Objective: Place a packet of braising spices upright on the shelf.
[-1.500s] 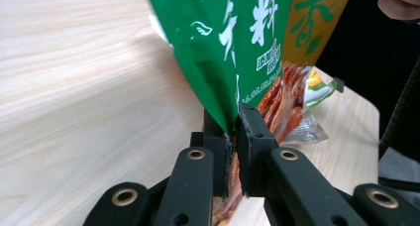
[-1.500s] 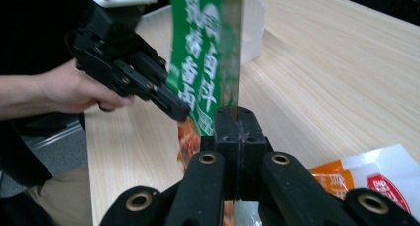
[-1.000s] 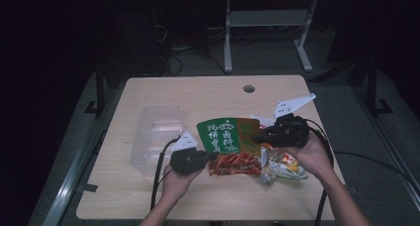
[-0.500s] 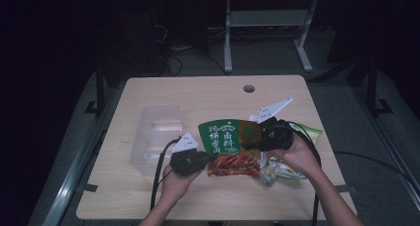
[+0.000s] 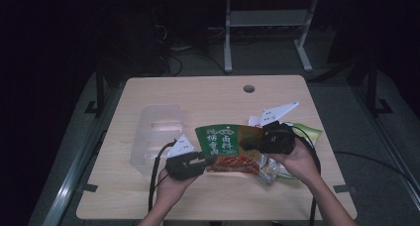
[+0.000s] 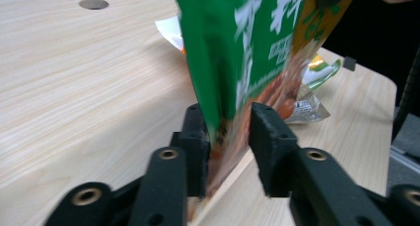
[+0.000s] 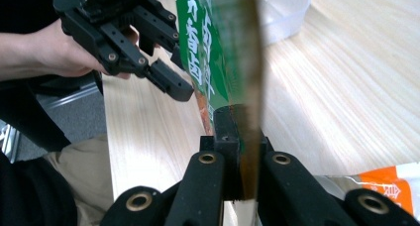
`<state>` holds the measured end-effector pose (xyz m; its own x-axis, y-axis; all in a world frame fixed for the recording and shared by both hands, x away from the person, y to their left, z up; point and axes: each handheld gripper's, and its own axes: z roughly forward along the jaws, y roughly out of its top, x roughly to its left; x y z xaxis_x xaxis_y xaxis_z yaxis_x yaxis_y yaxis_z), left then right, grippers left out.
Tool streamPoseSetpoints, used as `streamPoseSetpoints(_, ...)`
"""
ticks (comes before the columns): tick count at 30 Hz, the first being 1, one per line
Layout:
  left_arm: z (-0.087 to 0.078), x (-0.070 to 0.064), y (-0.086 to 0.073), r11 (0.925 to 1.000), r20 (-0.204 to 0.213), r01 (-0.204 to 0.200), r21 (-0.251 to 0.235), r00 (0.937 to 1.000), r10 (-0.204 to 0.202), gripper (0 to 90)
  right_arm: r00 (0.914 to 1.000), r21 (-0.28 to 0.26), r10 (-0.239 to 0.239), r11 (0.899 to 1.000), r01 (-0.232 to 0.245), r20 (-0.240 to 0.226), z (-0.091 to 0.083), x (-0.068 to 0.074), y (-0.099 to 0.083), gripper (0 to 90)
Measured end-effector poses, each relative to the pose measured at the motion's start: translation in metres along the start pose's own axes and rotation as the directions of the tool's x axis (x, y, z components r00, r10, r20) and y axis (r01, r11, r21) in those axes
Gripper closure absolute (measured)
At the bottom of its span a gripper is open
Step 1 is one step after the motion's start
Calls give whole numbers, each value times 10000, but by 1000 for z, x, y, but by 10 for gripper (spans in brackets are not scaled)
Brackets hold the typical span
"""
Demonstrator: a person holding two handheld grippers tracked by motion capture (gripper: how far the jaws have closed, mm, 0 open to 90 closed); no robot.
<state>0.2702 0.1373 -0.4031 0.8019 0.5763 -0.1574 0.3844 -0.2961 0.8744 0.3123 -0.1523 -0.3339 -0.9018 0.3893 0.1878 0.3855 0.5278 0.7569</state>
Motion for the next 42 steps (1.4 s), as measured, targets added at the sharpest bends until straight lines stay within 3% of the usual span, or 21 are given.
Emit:
streamPoseSetpoints(7,-9,-6,-1,9999,-35,-69,-92,10000,69,594,9999,-463,5,9989,0,102,-14,5,5,895)
streamPoseSetpoints(16,-12,-10,-14,10000,-31,58,9,10000,-58,548,9980,-850,430,9956,-390,455,-30,-2,12,895)
streamPoseSetpoints(22,-14,-12,-17,9999,32,-74,73,10000,73,540,9943,-827,636,9950,-566,855,-28,-10,17,896)
streamPoseSetpoints(26,-14,-15,-20,9996,105,-234,127,9997,233,533,9931,-866,772,9938,-696,885,-28,-14,24,896)
streamPoseSetpoints(34,-13,-19,-24,9973,269,-565,470,9981,553,521,9925,-854,583,9951,-492,1078,-22,-16,44,895)
streamPoseSetpoints(42,-13,-20,-28,9965,345,-651,526,9974,633,485,9936,-818,552,9955,-472,984,-10,-19,59,895)
